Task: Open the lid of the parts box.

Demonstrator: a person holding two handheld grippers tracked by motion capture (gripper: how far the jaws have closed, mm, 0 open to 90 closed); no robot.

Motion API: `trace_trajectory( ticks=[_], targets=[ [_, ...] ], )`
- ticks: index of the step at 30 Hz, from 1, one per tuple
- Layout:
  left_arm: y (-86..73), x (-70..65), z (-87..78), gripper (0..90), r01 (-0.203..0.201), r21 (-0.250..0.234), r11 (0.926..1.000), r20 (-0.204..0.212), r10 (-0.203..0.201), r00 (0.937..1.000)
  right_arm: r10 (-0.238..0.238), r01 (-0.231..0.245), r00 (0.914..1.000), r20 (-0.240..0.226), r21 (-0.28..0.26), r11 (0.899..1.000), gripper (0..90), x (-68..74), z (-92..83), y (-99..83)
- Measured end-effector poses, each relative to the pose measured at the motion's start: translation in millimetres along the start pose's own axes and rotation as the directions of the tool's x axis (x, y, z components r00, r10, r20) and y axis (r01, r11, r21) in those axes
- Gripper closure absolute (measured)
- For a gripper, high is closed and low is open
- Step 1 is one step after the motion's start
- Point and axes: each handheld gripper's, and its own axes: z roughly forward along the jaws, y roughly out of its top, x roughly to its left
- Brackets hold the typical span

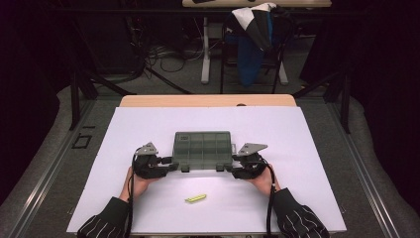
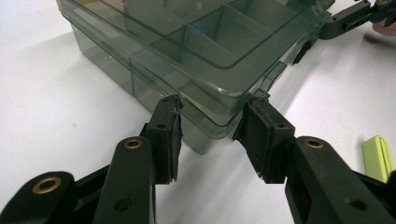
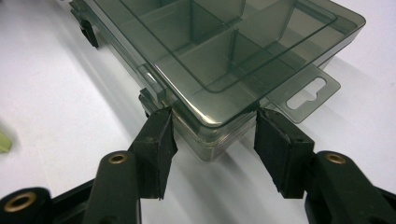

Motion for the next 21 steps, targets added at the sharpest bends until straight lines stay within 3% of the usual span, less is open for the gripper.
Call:
trace_trajectory(
  ticks=[2,6,8,9,12,21],
  targets=[
    [0.1,-0.3,0.0,57.6,-0.005,0.002,1.0000,-0.003,0.005,1.0000,0.010,-0.010,0.9999,-0.004,-0.010,1.000,47.5,-0.7,0.1,-0.5],
    [0.4,-6.3,1.5,56.3,-0.071,0.024,0.9971,-0.047,0.073,0.9963,0.014,-0.014,0.9999,0.007,-0.008,1.000,48.9,0.9,-0.1,0.2],
    [-0.1,-9.0,2.3,56.0,-0.103,0.036,0.9941,-0.066,0.105,0.9923,-0.016,0.017,0.9991,0.039,-0.009,1.000,50.2,5.7,-0.5,1.6],
    [-0.3,-9.6,2.5,56.2,-0.114,0.040,0.9927,-0.073,0.117,0.9905,-0.030,0.028,0.9984,0.048,0.027,0.999,50.2,7.4,-2.3,2.9],
    [-0.5,-9.1,2.2,56.3,-0.114,0.041,0.9927,-0.071,0.116,0.9907,-0.024,0.024,0.9988,0.044,-0.002,1.000,50.4,6.7,-0.9,1.8],
    [-1.9,-9.2,2.9,54.0,-0.121,0.022,0.9924,-0.067,0.122,0.9902,-0.012,0.011,0.9995,0.030,0.004,1.000,51.9,4.2,-2.5,1.9]
  ],
)
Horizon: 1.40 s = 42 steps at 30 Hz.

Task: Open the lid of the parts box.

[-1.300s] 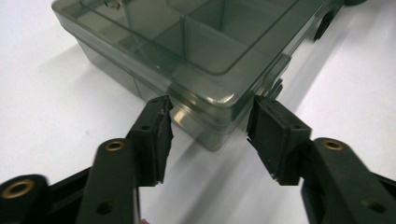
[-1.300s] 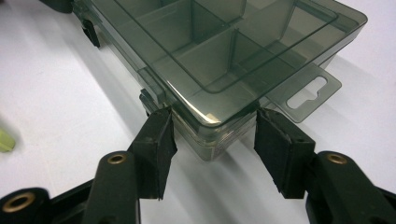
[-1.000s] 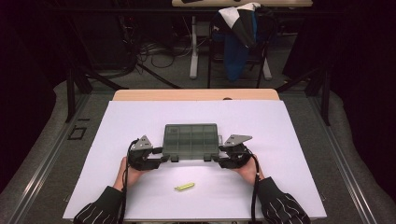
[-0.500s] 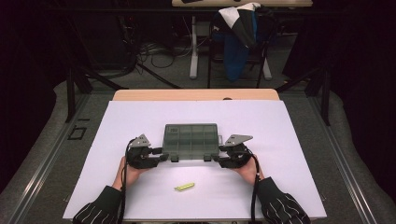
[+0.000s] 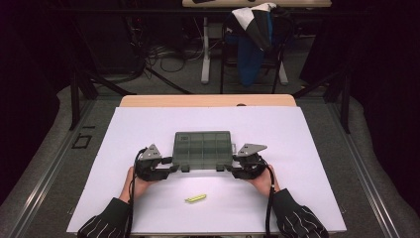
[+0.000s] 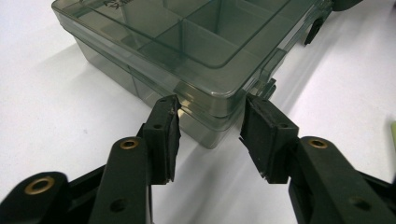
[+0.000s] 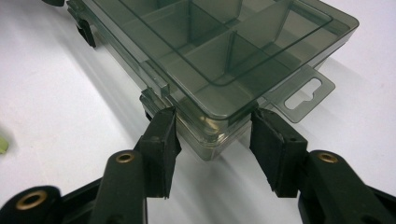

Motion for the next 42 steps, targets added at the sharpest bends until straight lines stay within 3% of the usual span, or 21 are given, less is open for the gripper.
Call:
trace_trajectory(
  ticks=[4,10,21,26,31,40,42],
  targets=[
    [0.2,-2.5,-1.0,49.2,-0.017,-0.009,0.9998,-0.006,0.017,0.9998,0.001,-0.001,1.0000,-0.001,-0.008,1.000,52.8,0.1,-2.4,0.7],
    [1.9,-6.7,-2.3,36.3,-0.048,-0.013,0.9988,-0.050,0.047,0.9976,0.009,-0.009,1.0000,0.000,-0.021,1.000,55.7,-0.3,-5.3,1.2],
    [5.1,-9.6,-2.6,15.4,-0.050,-0.036,0.9981,-0.107,0.046,0.9932,0.036,-0.037,0.9993,-0.011,-0.052,0.998,63.8,-2.9,-9.8,2.2],
    [8.0,-12.7,-2.3,7.1,-0.080,-0.039,0.9960,-0.142,0.074,0.9870,0.043,-0.044,0.9990,-0.008,-0.065,0.997,66.7,-3.2,-11.6,2.6],
    [10.7,-15.5,-3.6,8.8,-0.112,-0.048,0.9925,-0.185,0.102,0.9774,0.044,-0.045,0.9990,-0.007,-0.077,0.996,68.3,-3.5,-13.2,3.6],
    [13.6,-21.2,-6.9,25.1,-0.181,-0.087,0.9796,-0.231,0.157,0.9601,0.057,-0.058,0.9983,-0.016,-0.099,0.993,69.9,-4.5,-16.2,5.7],
    [14.4,-23.0,-7.7,29.5,-0.194,-0.095,0.9764,-0.252,0.165,0.9536,0.058,-0.060,0.9981,-0.019,-0.105,0.993,70.1,-4.4,-16.3,6.2]
  ],
)
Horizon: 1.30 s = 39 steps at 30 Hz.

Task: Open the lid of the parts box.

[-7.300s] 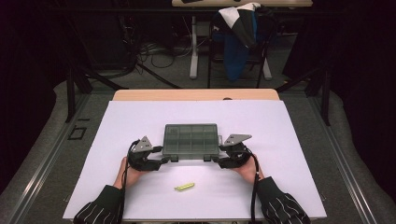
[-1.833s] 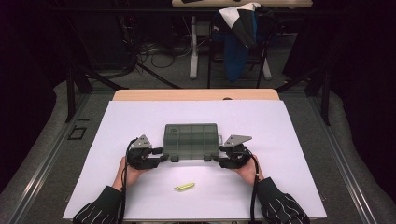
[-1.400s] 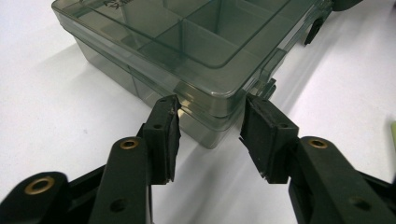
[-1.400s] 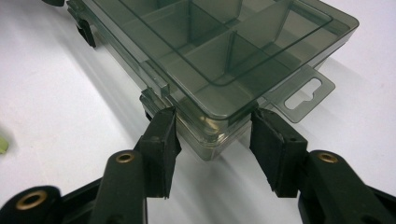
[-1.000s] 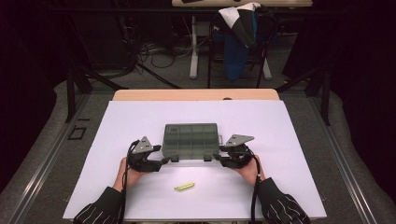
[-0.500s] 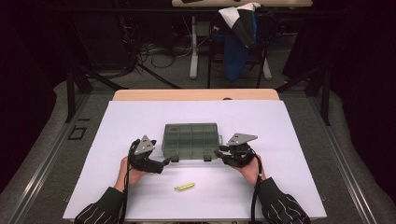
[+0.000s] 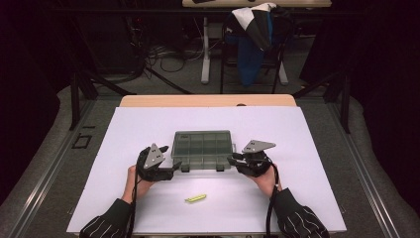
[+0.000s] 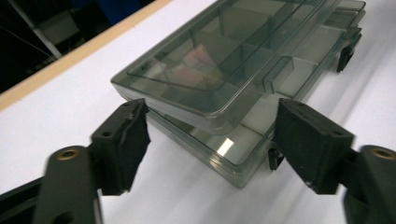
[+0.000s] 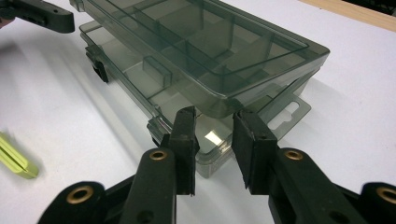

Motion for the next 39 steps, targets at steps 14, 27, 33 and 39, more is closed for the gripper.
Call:
trace_trajectory(
  ticks=[14,27,33,39],
  targets=[
    [0.7,-2.3,-1.6,45.1,-0.043,-0.039,0.9983,-0.057,0.040,0.9975,-0.007,0.008,0.9999,0.013,-0.015,1.000,68.2,0.1,-0.2,2.1],
    [0.8,1.5,-1.4,46.4,-0.035,-0.052,0.9981,-0.062,0.031,0.9976,-0.062,0.066,0.9918,0.112,-0.025,0.998,56.5,2.7,1.4,8.7],
    [0.6,2.0,-0.9,52.0,-0.038,-0.063,0.9973,-0.048,0.035,0.9983,-0.078,0.083,0.9886,0.129,-0.038,0.996,56.5,1.7,-0.3,11.7],
    [0.5,2.9,-3.6,56.3,-0.037,-0.066,0.9971,-0.042,0.035,0.9985,-0.088,0.094,0.9872,0.133,-0.043,0.995,57.1,2.4,-0.7,12.9]
  ],
)
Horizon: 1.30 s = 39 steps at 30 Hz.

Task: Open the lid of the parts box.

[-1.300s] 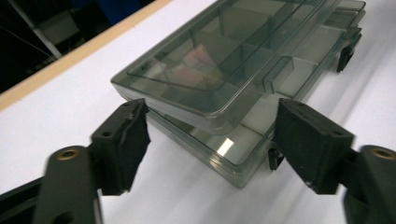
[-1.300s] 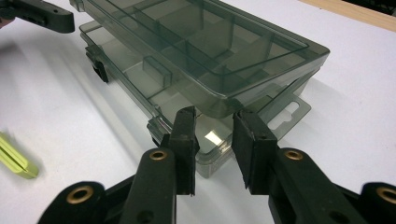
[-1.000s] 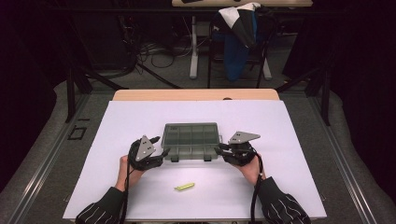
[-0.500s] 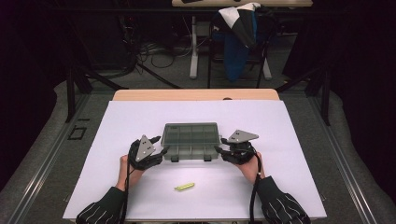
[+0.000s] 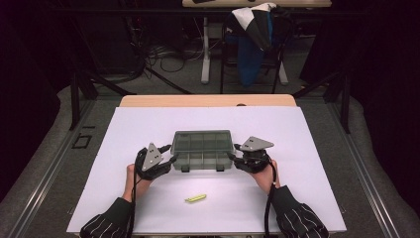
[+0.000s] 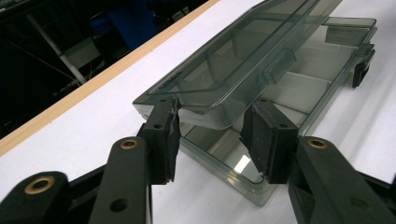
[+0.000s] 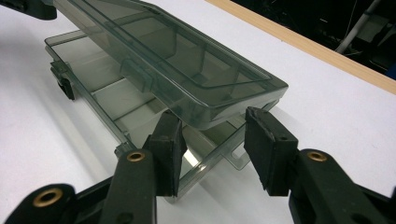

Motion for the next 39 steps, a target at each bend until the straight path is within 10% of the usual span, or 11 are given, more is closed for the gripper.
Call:
trace_trajectory(
  ticks=[39],
  targets=[
    [22.9,35.5,0.0,65.6,0.050,0.011,0.9987,0.092,-0.051,0.9944,-0.045,0.045,0.9990,0.001,-0.014,0.999,61.7,-14.7,-2.0,36.8]
  ],
)
